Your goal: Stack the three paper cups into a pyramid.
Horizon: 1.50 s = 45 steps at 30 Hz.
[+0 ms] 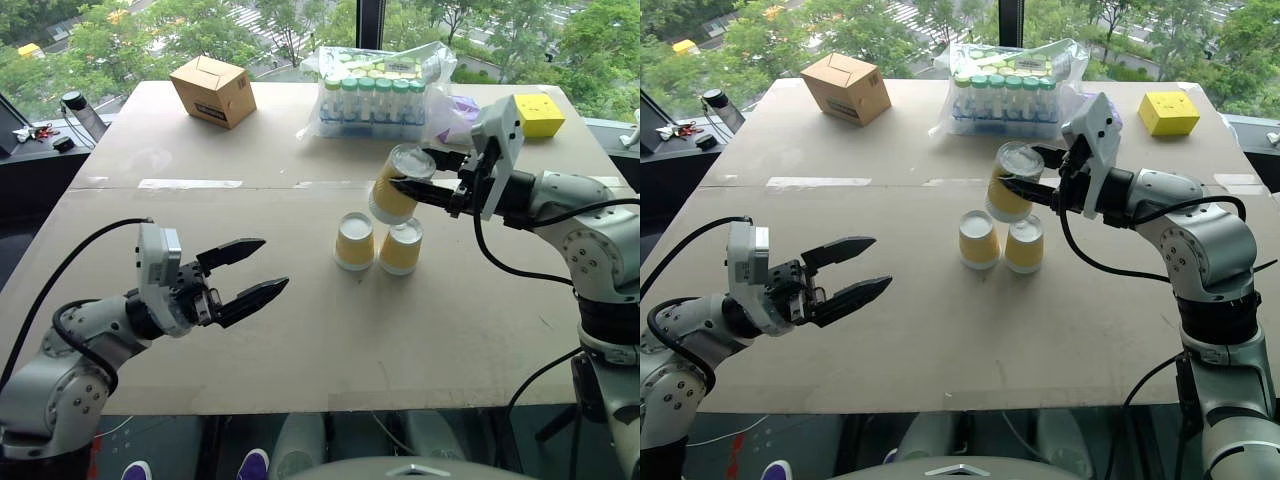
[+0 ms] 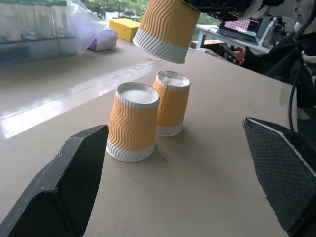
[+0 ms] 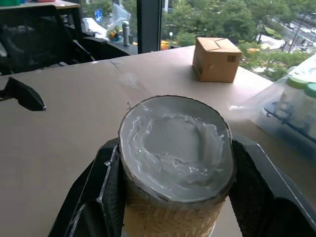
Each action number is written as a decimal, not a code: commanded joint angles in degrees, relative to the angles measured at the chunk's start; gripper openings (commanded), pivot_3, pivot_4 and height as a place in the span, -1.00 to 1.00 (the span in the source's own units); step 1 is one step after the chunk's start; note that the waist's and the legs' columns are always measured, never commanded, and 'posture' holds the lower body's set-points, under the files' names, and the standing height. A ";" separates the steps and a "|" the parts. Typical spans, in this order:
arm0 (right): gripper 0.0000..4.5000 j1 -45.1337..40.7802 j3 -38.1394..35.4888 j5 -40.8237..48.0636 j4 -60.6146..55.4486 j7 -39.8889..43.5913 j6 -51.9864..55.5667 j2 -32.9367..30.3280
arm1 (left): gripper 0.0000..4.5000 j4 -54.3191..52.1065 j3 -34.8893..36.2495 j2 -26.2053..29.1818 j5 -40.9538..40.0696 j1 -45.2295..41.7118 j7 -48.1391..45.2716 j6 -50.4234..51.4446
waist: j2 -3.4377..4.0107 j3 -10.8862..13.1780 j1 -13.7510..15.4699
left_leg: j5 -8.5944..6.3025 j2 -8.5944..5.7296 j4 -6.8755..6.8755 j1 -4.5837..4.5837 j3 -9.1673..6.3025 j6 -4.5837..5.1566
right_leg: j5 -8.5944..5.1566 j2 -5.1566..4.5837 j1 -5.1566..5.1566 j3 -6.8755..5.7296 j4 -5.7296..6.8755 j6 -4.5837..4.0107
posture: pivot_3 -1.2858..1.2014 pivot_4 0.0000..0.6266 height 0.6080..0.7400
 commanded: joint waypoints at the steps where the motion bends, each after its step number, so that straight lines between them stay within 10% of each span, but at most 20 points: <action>1: -0.09 -2.08 0.20 1.49 -1.36 0.92 2.68 -1.11 | 1.00 -0.99 4.54 0.66 -4.14 2.13 -3.33 -0.39 | 0.01 0.01 -0.03 | 0.00 -0.07 0.01 -0.02 0.00 0.00 | 0.00 -0.07 0.00 0.00 0.00 0.00 | 0.03 -0.52 1.00; 19: -0.09 -3.24 4.93 -4.89 5.25 2.56 -1.94 0.95 | 1.00 -2.28 12.60 -0.43 -9.02 7.80 -4.01 -1.06 | 0.01 0.02 -0.40 | 0.01 -0.06 -0.01 0.01 -0.01 -0.01 | 0.00 -0.04 -0.01 0.00 0.01 0.00 | 0.03 -0.52 1.00; 23: 0.81 -2.76 4.99 -4.74 4.67 3.96 -1.89 0.26 | 1.00 -1.59 12.75 -0.11 -9.43 7.42 -4.23 -1.14 | 0.01 0.02 -0.40 | 0.01 -0.06 -0.01 0.01 -0.02 -0.02 | 0.00 -0.04 -0.01 -0.01 0.01 0.00 | 0.03 -0.52 1.00; 30: 0.98 -0.84 -3.08 -1.36 0.36 3.53 -5.59 -1.21 | 1.00 -0.03 11.66 -1.33 -9.73 5.01 -3.65 -2.09 | 0.02 0.04 -0.19 | -0.01 -0.06 -0.02 0.00 -0.02 0.02 | 0.00 -0.04 -0.01 -0.02 -0.01 0.00 | 0.03 -0.52 1.00; 45: 0.98 47.25 -30.95 2.28 -12.01 14.34 -22.03 -7.23 | 1.00 5.29 0.11 -6.98 8.32 4.59 8.44 -6.05 | -0.02 0.01 -0.19 | -0.08 -0.07 -0.06 0.07 -0.07 0.14 | 0.00 0.03 0.12 0.07 -0.03 0.00 | 0.03 -0.52 1.00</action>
